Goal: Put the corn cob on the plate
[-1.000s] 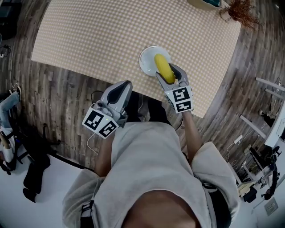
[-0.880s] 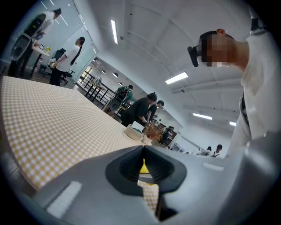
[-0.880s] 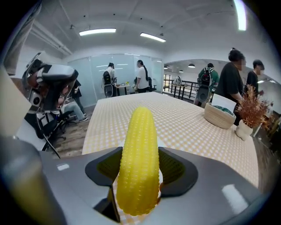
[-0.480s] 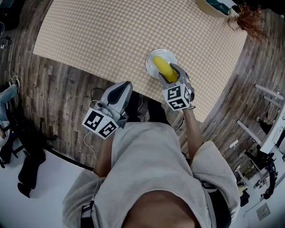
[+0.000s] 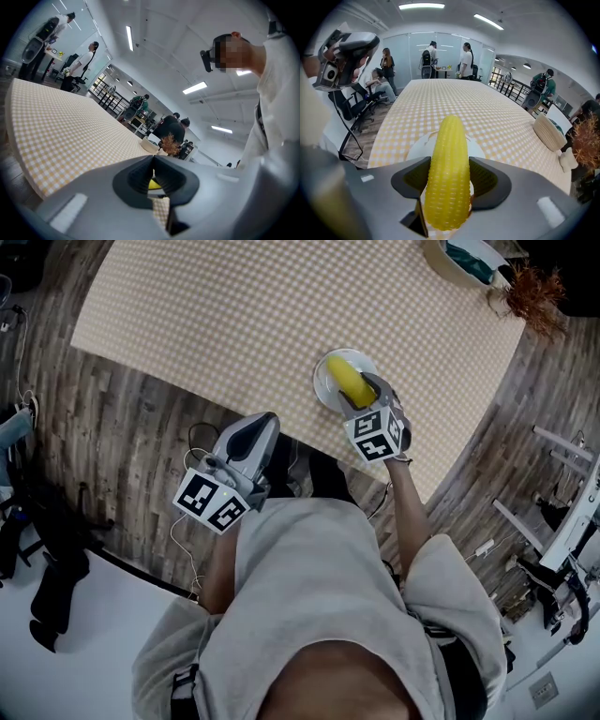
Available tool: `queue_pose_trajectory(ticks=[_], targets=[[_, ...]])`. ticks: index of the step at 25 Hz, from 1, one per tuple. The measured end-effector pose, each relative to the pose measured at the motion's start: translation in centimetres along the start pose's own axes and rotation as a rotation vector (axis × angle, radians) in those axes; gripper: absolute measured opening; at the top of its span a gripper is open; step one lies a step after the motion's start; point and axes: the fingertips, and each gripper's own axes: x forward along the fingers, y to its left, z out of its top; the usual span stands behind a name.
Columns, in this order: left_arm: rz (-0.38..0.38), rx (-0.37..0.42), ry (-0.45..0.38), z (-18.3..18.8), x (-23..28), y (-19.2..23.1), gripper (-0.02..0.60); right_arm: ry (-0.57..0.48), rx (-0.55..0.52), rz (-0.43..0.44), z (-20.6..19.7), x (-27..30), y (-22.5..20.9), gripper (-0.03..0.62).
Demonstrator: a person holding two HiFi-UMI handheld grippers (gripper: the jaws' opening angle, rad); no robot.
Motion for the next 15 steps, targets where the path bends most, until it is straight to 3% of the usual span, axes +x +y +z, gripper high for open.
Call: queue_pose_trajectory(ticks=[15], targets=[[0.014, -0.012, -0.024, 1.0, -0.3, 0.9, 0.008, 0.064, 0.047, 0.103, -0.4, 1.9, 0.3, 0.259]])
